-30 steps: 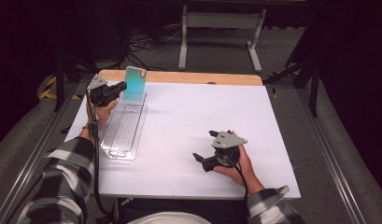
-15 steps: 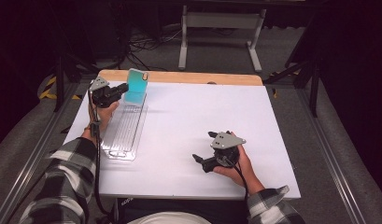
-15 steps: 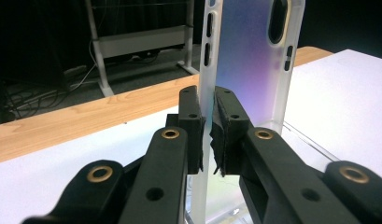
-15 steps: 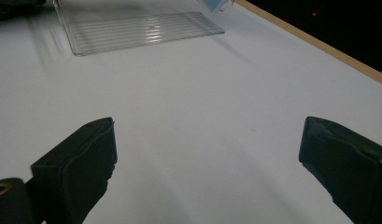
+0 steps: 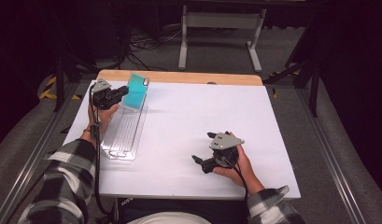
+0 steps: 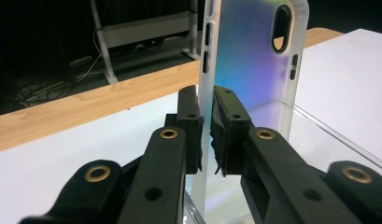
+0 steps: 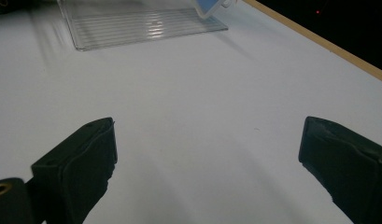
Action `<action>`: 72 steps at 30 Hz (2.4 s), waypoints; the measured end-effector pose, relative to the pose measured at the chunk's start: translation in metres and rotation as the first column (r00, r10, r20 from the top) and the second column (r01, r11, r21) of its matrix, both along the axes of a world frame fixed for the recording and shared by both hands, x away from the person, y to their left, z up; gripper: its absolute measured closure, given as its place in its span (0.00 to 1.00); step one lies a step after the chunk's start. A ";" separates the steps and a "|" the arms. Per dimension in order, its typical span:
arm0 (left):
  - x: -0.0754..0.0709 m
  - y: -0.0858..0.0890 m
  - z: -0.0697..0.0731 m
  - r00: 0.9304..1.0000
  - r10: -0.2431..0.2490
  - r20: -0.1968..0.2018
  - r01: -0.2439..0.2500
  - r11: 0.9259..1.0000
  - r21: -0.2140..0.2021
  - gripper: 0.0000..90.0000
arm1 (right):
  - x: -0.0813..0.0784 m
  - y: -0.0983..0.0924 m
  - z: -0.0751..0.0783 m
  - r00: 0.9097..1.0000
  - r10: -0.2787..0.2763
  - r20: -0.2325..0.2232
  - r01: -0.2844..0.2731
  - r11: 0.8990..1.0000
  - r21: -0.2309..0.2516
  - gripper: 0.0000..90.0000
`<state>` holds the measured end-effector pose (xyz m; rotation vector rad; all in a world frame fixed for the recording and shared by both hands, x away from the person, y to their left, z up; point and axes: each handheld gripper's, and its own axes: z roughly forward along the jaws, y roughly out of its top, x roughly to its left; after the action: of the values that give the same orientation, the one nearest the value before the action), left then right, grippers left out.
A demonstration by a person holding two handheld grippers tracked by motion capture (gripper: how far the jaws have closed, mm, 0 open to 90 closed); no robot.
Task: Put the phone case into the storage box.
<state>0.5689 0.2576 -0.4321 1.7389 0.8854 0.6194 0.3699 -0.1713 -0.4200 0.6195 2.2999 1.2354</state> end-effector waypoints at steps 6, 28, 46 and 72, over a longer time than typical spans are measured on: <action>-0.001 -0.001 0.001 1.000 -0.003 0.002 0.002 1.000 0.023 0.87 | 0.000 0.000 0.000 1.000 0.009 0.002 -0.009 1.000 -0.003 0.05; -0.003 -0.004 0.002 1.000 0.004 0.023 -0.006 0.998 0.069 0.87 | -0.001 0.000 0.001 1.000 0.008 0.002 -0.008 1.000 -0.003 0.05; -0.004 -0.002 0.004 0.999 0.020 0.044 -0.024 0.997 0.072 0.84 | -0.001 0.000 0.001 1.000 0.011 0.003 -0.011 1.000 -0.004 0.05; -0.020 -0.001 0.018 0.997 -0.004 0.082 -0.003 0.996 0.084 0.78 | -0.003 0.000 0.003 1.000 -0.001 0.028 0.001 1.000 -0.008 0.05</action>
<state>0.5492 0.2564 -0.4144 1.7757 0.8111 0.7319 0.3672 -0.1710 -0.4170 0.5967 2.2803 1.2264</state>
